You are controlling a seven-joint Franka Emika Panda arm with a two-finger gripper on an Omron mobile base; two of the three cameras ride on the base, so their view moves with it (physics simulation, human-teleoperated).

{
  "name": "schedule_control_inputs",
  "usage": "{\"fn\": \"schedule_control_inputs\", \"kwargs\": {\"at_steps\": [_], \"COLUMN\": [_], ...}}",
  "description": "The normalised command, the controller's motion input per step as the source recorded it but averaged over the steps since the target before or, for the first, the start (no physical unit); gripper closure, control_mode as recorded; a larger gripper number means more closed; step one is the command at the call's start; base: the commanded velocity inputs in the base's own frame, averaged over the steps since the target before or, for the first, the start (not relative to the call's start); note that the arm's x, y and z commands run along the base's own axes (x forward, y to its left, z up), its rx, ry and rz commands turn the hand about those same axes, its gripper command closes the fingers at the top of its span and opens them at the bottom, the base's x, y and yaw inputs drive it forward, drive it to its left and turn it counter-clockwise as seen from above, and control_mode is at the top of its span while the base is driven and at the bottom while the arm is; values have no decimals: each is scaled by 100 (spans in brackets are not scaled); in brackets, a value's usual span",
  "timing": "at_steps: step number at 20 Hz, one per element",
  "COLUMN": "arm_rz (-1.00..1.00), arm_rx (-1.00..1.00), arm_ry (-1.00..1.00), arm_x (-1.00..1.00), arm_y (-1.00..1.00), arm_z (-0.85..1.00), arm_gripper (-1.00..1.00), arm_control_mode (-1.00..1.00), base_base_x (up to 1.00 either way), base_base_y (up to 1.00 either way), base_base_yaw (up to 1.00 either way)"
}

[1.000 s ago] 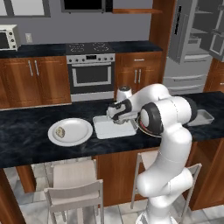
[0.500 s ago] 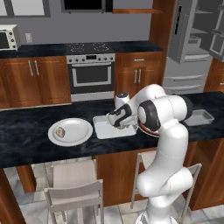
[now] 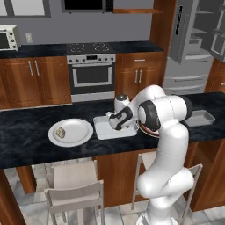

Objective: Place two dumplings into each of the tupperware containers and then place the containers in the fridge.

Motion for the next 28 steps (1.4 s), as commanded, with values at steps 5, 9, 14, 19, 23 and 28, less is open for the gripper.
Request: {"fn": "schedule_control_inputs", "kwargs": {"at_steps": [5, 9, 14, 19, 23, 28], "arm_rz": [2, 31, 43, 21, 0, 10], "arm_rx": [0, -3, -17, -3, 22, 27], "arm_ry": [-4, 6, 10, -6, -37, -59], "arm_x": [45, 7, -76, -8, 70, -10], "arm_y": [0, -1, -25, -33, 13, 14], "arm_z": [13, 32, 21, -33, -99, 35], "arm_gripper": [-100, -100, -100, -100, -100, -100], "arm_control_mode": [-100, -100, -100, -100, -100, -100], "base_base_x": [0, 0, 0, 0, 0, 0], "base_base_y": [0, 0, 0, 0, 0, 0], "base_base_yaw": [0, 0, 0, 0, 0, 0]}}
